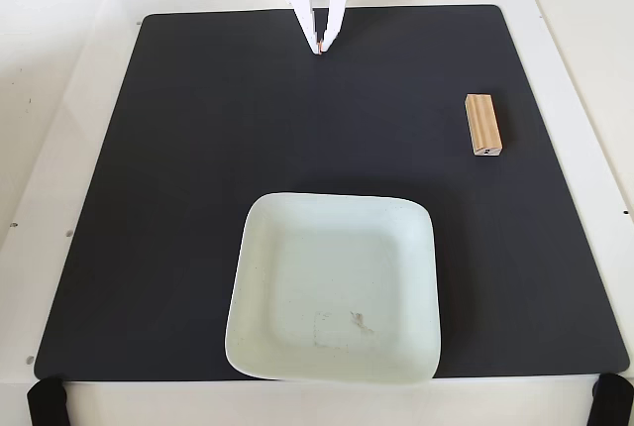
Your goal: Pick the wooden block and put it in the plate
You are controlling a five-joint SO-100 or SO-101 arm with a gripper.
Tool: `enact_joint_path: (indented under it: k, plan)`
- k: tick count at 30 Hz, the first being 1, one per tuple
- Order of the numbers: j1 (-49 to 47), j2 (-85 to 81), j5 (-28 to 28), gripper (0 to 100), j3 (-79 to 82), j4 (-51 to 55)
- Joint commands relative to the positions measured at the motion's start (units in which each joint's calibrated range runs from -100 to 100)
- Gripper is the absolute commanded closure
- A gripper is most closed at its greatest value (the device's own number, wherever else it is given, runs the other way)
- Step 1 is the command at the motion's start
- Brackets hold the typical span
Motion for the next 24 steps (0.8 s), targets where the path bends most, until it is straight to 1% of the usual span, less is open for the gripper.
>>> enact_joint_path:
  k: [1,8,14,18,24]
  plan:
    - [0.2,-0.1,-0.1,99,0.3,0.5]
    - [0.2,-0.1,0.2,99,0.2,-0.1]
    - [-1.0,1.2,0.2,99,-7.6,-2.7]
    - [-5.9,9.2,0.1,99,-18.6,-3.8]
    - [-9.7,30.1,0.2,99,-39.8,-3.7]
